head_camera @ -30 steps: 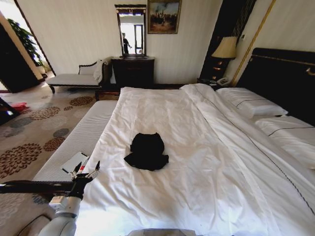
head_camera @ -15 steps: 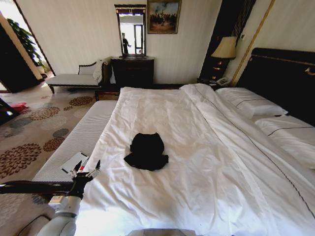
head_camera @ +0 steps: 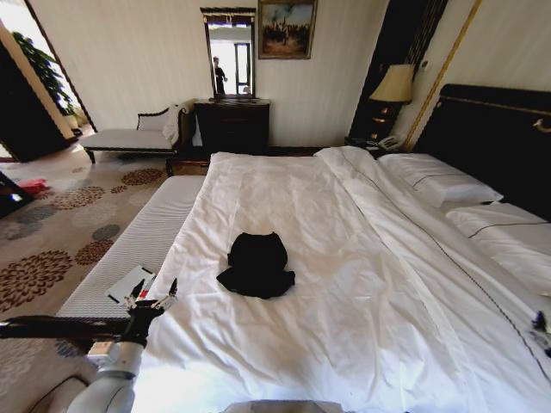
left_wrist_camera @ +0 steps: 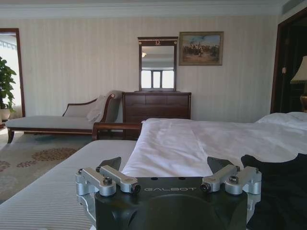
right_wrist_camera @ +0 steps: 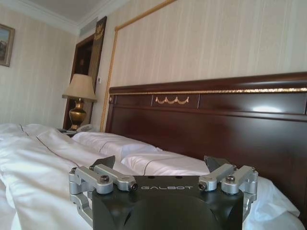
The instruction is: Fold the clothes on the bed.
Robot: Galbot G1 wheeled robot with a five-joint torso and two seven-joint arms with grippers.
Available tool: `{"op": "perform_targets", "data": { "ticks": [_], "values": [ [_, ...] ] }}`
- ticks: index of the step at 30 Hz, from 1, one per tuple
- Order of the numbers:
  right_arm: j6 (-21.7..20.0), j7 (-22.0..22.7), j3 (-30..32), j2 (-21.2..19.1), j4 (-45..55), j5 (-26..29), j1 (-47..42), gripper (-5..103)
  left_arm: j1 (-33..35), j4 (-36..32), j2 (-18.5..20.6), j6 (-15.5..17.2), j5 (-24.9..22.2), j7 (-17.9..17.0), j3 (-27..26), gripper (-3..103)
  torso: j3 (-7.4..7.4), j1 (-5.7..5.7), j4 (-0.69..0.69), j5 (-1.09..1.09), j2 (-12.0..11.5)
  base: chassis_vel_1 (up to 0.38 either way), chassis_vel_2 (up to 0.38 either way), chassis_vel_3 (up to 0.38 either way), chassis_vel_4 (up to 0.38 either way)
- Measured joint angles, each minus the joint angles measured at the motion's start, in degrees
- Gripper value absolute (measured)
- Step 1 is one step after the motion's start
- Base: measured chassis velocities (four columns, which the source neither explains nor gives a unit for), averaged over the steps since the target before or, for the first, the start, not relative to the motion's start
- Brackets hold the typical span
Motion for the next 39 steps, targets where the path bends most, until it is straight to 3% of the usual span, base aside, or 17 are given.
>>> {"op": "perform_targets", "data": {
  "ticks": [9,23,27,31,33,37,39],
  "values": [
    [-1.56,0.97,-2.9,0.52,0.57,-1.29,2.03,100,-0.01,0.04,-0.25,0.15,0.15,-0.08,0.03,100,0.0,0.0,-0.01,0.01,0.0,0.017,0.014,-0.011,-0.023],
    [-0.49,-5.93,-9.54,-1.28,11.83,1.45,-1.21,100,-3.76,-0.06,2.78,2.46,-0.15,-0.64,1.01,100,0.0,0.0,0.0,0.0,0.0,0.041,0.038,-0.042,-0.039],
    [-3.69,-7.15,-13.62,-4.98,15.64,4.24,-0.6,100,-7.3,-0.1,5.37,5.18,-2.47,-1.24,2.55,100,0.01,0.01,0.0,0.01,0.0,0.0,0.0,0.0,0.0],
    [-8.9,-7.85,-17.81,-12.27,18.98,8.04,0.63,100,-13.07,1.16,9.14,8.7,-4.53,-2.57,5.99,100,0.01,0.0,0.01,0.0,0.0,0.0,0.0,0.0,0.0],
    [-10.03,-7.81,-18.52,-13.71,19.54,9.12,1.08,100,-14.38,1.53,9.88,9.45,-4.99,-2.97,6.97,100,0.0,0.0,0.01,-0.01,0.0,0.0,0.0,0.0,0.0],
    [-15.01,-6.74,-22.07,-19.81,20.78,13.1,4.61,100,-21.57,4.13,13.83,12.99,-8.53,-5.48,13.44,100,0.01,0.01,0.0,-0.01,-0.01,0.0,0.0,0.0,0.0],
    [-15.32,-6.61,-22.55,-20.4,20.75,13.19,5.24,100,-22.48,4.52,14.36,13.4,-9.14,-5.7,14.39,100,0.01,0.01,-0.01,0.0,-0.01,0.0,0.0,0.0,0.0]
  ]
}}
